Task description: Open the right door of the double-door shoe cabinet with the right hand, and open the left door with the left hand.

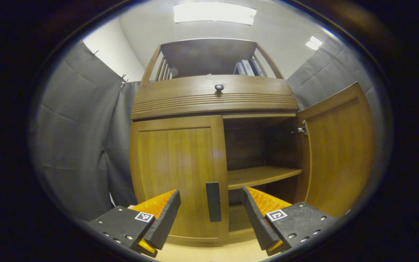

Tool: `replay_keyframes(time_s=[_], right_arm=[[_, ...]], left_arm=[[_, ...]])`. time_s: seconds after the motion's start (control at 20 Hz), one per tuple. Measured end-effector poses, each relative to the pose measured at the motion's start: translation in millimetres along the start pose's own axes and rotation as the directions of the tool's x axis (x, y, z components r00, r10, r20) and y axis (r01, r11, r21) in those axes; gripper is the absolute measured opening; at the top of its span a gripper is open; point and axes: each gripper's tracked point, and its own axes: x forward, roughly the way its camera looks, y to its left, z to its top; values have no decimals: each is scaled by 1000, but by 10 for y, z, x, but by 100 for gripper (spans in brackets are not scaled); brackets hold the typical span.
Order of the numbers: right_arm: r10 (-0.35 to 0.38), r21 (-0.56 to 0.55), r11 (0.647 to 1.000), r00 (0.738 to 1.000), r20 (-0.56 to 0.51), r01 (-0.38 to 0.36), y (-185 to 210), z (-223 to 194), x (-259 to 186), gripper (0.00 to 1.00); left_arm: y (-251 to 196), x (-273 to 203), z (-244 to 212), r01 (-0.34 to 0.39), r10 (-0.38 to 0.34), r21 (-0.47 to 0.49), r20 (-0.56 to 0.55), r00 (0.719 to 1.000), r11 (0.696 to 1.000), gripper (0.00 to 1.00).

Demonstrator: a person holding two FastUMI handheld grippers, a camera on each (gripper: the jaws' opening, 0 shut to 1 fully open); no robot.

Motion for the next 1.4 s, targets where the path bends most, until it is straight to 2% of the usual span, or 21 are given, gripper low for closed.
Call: replay_keyframes(time_s=[0.45, 0.7, 0.8, 0.85, 0.9, 0.95, 1.05, 1.1, 1.35, 1.4], right_arm=[[-19, -19, 1000, 1000, -18, 19, -13, -53, -58, 97], [-23, -25, 999, 999, -39, 22, -5, -121, -46, 97], [-23, -30, 999, 999, -45, 22, -6, -133, -44, 97], [-21, -29, 999, 999, -46, 20, 7, -139, -40, 92], [-20, -29, 999, 999, -45, 19, 11, -128, -32, 97], [-17, -30, 999, 999, -45, 16, 21, -129, -15, 92], [-11, -33, 999, 999, -43, 10, 39, -119, 8, 92], [-9, -33, 999, 999, -42, 8, 42, -113, 15, 97], [15, -21, 1000, 999, -38, -16, 91, -112, 66, 97], [23, -20, 1000, 999, -36, -24, 110, -109, 79, 92]], left_arm=[[61, 804, -367, -2, 2, 1, -57, 998, 1000, 96], [67, 1081, -715, 11, -11, 0, -121, 993, 1000, 97], [56, 1137, -780, 11, -12, -12, -134, 991, 1000, 89], [35, 1148, -819, 9, -12, -22, -142, 990, 1000, 84], [22, 1168, -870, 13, -17, -31, -150, 989, 999, 84], [10, 1160, -866, 10, -16, -43, -147, 989, 999, 84], [-43, 1238, -884, 11, -18, -50, -150, 989, 999, 71], [-54, 1217, -893, 5, -12, -43, -153, 988, 999, 64], [-49, 1202, -897, -19, 8, -57, -180, 984, 998, 32], [-47, 1185, -897, -15, 5, -53, -186, 983, 998, 26]])
